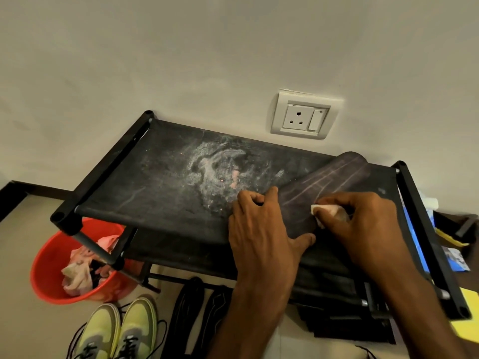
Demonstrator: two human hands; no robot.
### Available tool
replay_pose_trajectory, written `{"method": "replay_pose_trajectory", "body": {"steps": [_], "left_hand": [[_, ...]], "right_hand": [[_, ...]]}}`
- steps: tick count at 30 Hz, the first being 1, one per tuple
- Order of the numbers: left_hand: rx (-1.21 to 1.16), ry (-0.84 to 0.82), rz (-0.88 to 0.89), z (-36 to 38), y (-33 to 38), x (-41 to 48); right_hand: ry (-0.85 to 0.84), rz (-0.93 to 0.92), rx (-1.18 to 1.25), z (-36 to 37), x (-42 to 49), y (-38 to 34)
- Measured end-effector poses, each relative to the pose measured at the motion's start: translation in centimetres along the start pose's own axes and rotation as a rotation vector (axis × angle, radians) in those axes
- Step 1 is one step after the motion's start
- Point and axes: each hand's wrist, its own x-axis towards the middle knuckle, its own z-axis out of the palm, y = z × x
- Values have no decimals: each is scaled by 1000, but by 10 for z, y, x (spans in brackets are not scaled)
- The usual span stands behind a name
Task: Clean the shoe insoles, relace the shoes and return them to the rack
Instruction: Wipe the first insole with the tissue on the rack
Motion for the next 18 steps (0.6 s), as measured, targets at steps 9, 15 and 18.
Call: {"method": "replay_pose_trajectory", "body": {"steps": [9, 15, 18], "left_hand": [[15, 40, 9, 5, -3, 1], [21, 6, -3, 2, 0, 2], [53, 3, -6, 1, 0, 3]], "right_hand": [[-187, -245, -123, 17, -6, -22], [-54, -14, 44, -4, 5, 4], [-95, -49, -31, -3, 7, 6]]}}
